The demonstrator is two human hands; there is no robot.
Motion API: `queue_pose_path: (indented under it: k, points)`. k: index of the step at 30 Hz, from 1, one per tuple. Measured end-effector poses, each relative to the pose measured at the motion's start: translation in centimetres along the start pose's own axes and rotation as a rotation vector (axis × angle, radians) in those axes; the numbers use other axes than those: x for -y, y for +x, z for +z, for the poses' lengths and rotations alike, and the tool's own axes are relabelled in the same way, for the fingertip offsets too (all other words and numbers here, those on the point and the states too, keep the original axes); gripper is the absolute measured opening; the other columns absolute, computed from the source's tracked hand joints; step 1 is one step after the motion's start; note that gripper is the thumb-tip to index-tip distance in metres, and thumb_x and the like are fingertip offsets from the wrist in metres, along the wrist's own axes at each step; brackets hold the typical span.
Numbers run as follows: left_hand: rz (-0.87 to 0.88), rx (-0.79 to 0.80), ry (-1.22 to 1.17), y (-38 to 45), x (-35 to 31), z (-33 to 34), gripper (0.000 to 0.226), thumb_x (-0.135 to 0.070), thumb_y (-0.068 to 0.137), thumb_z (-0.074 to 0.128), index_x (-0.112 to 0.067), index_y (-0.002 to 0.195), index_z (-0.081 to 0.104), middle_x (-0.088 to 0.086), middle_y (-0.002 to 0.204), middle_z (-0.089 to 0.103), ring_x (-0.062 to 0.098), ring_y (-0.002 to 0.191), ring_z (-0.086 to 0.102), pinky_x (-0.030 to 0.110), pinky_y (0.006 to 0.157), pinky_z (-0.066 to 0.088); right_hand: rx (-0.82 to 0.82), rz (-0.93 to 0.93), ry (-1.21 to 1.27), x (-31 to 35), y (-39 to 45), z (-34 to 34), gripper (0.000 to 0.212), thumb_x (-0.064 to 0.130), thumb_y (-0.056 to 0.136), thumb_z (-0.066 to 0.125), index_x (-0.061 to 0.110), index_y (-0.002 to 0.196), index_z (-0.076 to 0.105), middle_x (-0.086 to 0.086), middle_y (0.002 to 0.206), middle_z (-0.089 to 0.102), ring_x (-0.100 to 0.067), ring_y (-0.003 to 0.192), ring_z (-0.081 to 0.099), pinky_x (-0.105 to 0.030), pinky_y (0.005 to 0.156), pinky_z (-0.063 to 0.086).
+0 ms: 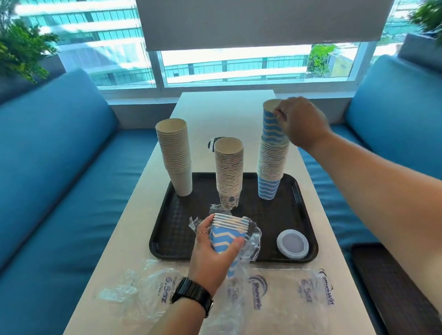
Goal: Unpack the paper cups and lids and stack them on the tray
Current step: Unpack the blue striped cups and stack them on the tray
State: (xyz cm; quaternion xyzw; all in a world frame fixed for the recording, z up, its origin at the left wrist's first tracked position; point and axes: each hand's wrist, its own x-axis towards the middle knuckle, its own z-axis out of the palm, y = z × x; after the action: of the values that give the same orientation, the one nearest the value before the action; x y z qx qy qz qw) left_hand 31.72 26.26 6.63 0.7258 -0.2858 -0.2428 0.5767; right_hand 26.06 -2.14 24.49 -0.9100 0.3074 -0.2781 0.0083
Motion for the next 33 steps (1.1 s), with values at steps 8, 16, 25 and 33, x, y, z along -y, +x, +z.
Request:
queue_pose_path:
  k: [8, 16, 25, 33]
  points:
    - [-0.018, -0.018, -0.020, -0.1, 0.4, -0.2, 0.068, -0.029, 0.081, 0.080, -0.036, 0.134, 0.037, -0.006, 0.123, 0.060, 0.005, 0.104, 0.066, 0.028, 0.091, 0.056, 0.150, 0.050, -0.028, -0.2, -2.7, 3.4, 0.028, 0.023, 0.099, 0.046, 0.009, 0.112, 0.066, -0.012, 0.117, 0.064, -0.032, 0.113, 0.054, -0.039, 0.089, 0.044]
    - [-0.027, -0.020, -0.022, -0.1, 0.3, -0.4, 0.068, -0.030, 0.081, 0.079, -0.037, 0.134, 0.036, -0.005, 0.125, 0.060, 0.008, 0.104, 0.066, 0.027, 0.089, 0.057, 0.179, 0.089, 0.052, -0.5, -3.6, 4.5, 0.028, 0.024, 0.099, 0.047, 0.009, 0.112, 0.067, -0.014, 0.117, 0.065, -0.033, 0.112, 0.055, -0.038, 0.088, 0.046]
    - [-0.005, -0.027, -0.009, -0.4, -0.3, -0.3, 0.070, -0.030, 0.081, 0.079, -0.036, 0.135, 0.034, -0.004, 0.126, 0.059, 0.007, 0.105, 0.065, 0.020, 0.087, 0.056, -0.006, 0.012, 0.212, 2.2, -6.0, 2.4, 0.024, 0.017, 0.094, 0.057, 0.009, 0.114, 0.068, -0.009, 0.119, 0.065, -0.030, 0.118, 0.049, -0.037, 0.103, 0.035]
    - [0.031, -0.029, -0.028, -0.6, -0.7, -0.3, 0.069, -0.025, 0.080, 0.081, -0.035, 0.132, 0.036, -0.002, 0.122, 0.060, -0.001, 0.097, 0.066, 0.014, 0.079, 0.054, 0.184, -0.048, 0.453, 6.4, -12.4, 2.9, 0.018, 0.024, 0.094, 0.061, 0.016, 0.104, 0.073, 0.001, 0.101, 0.067, -0.015, 0.099, 0.056, -0.027, 0.087, 0.041]
